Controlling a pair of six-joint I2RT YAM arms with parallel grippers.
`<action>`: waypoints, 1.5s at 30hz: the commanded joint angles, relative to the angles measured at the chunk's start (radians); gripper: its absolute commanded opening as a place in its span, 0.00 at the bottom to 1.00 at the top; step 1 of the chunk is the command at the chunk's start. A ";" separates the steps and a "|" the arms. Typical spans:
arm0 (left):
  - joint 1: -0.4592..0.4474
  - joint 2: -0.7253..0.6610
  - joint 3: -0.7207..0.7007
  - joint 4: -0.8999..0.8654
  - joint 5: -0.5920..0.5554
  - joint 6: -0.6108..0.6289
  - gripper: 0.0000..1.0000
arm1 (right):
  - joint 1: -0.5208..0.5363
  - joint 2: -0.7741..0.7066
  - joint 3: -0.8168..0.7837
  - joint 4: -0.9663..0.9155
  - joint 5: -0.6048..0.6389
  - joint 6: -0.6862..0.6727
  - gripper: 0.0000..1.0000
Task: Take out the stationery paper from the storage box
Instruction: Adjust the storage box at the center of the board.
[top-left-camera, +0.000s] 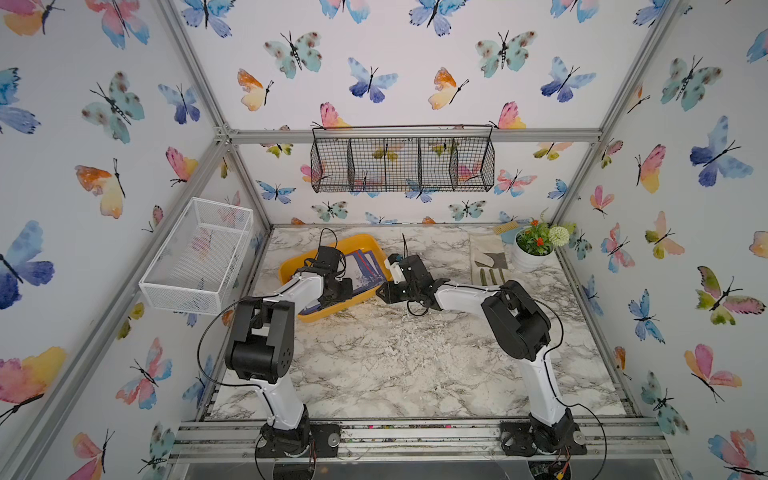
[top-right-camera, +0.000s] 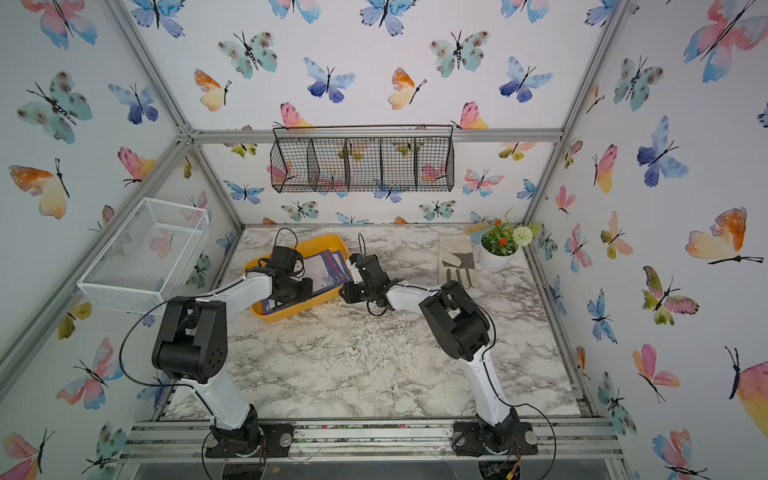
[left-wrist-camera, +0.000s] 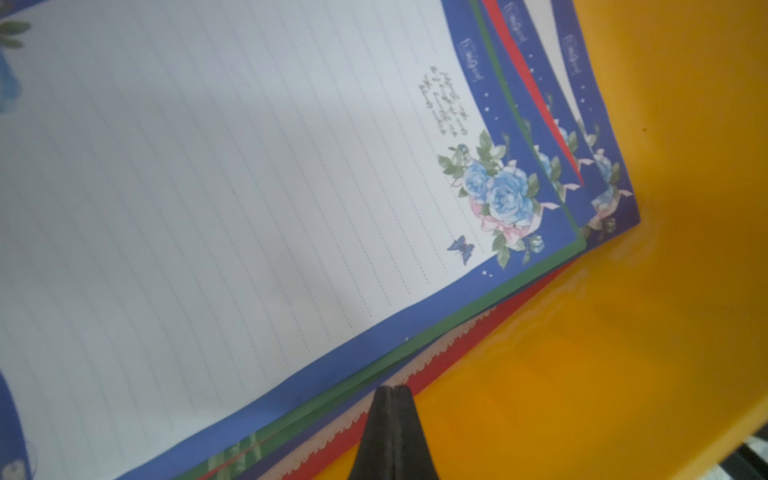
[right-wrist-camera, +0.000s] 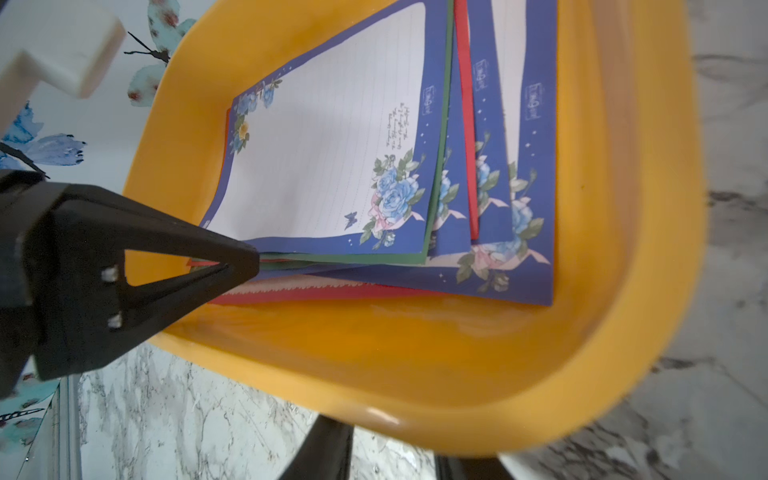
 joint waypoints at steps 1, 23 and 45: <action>-0.026 -0.046 -0.035 -0.036 0.100 -0.030 0.00 | -0.006 -0.009 0.008 -0.015 -0.031 0.007 0.35; -0.320 -0.081 -0.134 0.005 0.237 -0.124 0.00 | -0.079 -0.172 -0.132 -0.105 -0.065 -0.075 0.38; -0.336 -0.260 -0.227 0.030 0.176 -0.161 0.00 | -0.079 -0.317 -0.264 -0.135 -0.157 -0.021 0.37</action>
